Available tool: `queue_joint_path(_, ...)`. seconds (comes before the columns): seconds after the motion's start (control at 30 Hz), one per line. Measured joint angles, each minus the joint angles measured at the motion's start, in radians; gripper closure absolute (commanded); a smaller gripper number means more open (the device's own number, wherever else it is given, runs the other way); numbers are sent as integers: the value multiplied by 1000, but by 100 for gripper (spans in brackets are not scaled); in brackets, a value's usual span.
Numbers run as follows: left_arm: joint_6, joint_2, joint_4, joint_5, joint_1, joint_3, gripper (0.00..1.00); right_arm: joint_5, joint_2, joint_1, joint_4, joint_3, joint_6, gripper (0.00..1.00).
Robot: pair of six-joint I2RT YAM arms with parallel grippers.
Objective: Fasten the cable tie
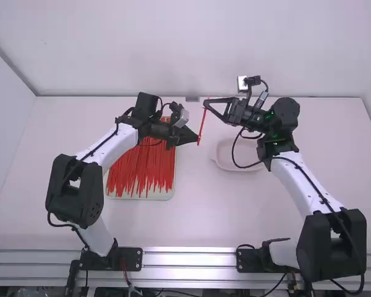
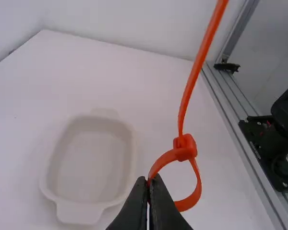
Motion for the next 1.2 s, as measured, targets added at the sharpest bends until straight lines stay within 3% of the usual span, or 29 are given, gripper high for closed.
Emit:
queue_joint_path(0.1, -23, 0, 39, 3, 0, 0, 98, -6, 0, -20, 0, 8, -1, 100)
queue_joint_path(0.17, -74, 0, 118, 14, 0, -5, 98, -7, 0, -35, 4, 21, -18, 88)
queue_joint_path(0.2, -76, 0, 122, 14, 0, -6, 98, -7, 0, -37, 8, 24, -18, 87)
queue_joint_path(0.3, -185, 4, 257, 30, 0, -32, 98, -7, -20, -50, -7, 52, -53, 64)
queue_joint_path(0.43, -344, 14, 456, 80, 0, -38, 98, -7, -47, -53, -117, 69, -127, 52)
queue_joint_path(0.67, -712, 15, 895, 188, 0, -38, 98, -9, -47, -52, -298, 69, -276, 48)
queue_joint_path(0.83, -954, 15, 1127, 215, 0, -38, 98, -10, -47, -52, -315, 69, -343, 48)
queue_joint_path(1.0, -1119, 15, 1239, 215, 0, -38, 98, -9, -47, -52, -325, 69, -366, 49)
queue_joint_path(1.2, -1226, 15, 1230, 195, 0, -38, 98, -10, -47, -17, -338, 69, -384, 61)
